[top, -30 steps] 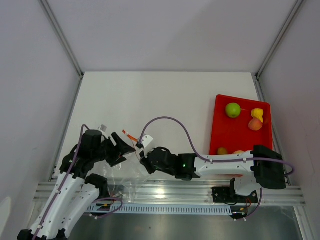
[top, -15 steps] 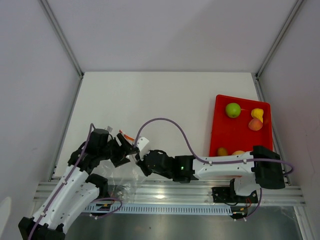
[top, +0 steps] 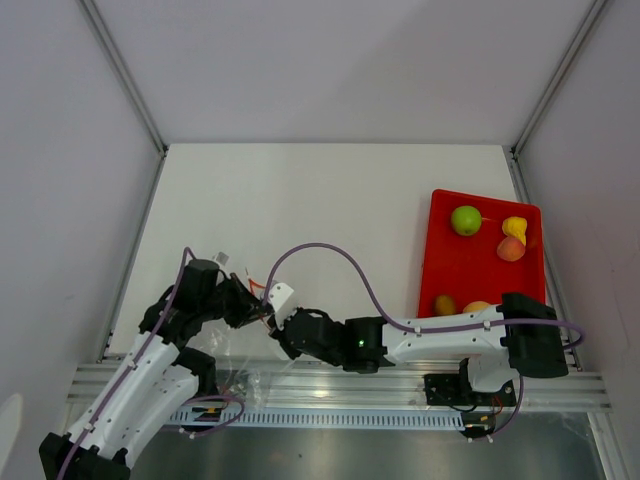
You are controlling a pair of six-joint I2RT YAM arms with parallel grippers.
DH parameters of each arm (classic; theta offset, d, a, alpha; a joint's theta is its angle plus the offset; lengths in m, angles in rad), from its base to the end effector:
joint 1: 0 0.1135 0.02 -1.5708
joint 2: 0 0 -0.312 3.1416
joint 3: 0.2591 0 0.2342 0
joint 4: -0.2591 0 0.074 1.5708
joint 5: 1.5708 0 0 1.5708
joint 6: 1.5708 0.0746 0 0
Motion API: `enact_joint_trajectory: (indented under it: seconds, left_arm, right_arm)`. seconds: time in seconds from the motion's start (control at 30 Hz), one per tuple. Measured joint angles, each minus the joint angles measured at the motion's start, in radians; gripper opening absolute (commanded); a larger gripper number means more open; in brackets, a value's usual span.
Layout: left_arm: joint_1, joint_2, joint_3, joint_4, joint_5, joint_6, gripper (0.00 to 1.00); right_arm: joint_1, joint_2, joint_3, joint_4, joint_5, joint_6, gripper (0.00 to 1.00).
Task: Place the food in the zip-top bag and seal the zipper
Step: Pick up the zipper food storage bag at the center of the board, then open the zipper of the food storage bag.
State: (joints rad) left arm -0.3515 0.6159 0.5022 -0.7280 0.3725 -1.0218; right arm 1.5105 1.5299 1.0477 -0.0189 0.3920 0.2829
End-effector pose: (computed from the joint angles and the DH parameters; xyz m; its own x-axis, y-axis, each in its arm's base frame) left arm 0.0776 -0.0574 0.2207 -0.8331 -0.5408 -0.1161 -0.3111 0.6318 -0.7099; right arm 0.0502 0.3586 0.3048 -0.2797 -0.3515 -0.8934 -0.8583 0.5085 0.0686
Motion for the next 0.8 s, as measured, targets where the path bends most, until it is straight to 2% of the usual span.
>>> enact_joint_trajectory:
  seconds: [0.17,0.27,0.37,0.43,0.53,0.57,0.8]
  left_arm:
    - [0.000,-0.010,-0.005,0.018,0.017,0.016,0.01]
    - [0.000,-0.031,-0.011,0.035,0.032,0.039,0.01]
    - [0.000,-0.066,-0.013,0.050,0.049,0.079,0.00]
    - [0.000,-0.089,-0.012,0.063,0.061,0.114,0.01]
    - [0.000,-0.103,-0.011,0.075,0.087,0.169,0.01]
    - [0.000,-0.099,-0.010,0.077,0.097,0.191,0.01]
    - [-0.023,-0.025,0.039,0.069,0.132,0.301,0.01]
  right_arm:
    - [0.001,0.000,0.006,-0.035,0.028,0.006,0.01]
    - [0.005,0.000,0.017,-0.072,0.066,0.027,0.08]
    - [0.005,-0.005,0.023,-0.114,0.098,0.047,0.25]
    - [0.005,-0.022,0.023,-0.151,0.116,0.058,0.30]
    - [0.006,-0.078,0.018,-0.195,0.147,0.076,0.53]
    - [0.006,-0.107,0.012,-0.206,0.159,0.082,0.64]
    - [-0.006,-0.298,-0.004,-0.274,0.218,0.109,0.76]
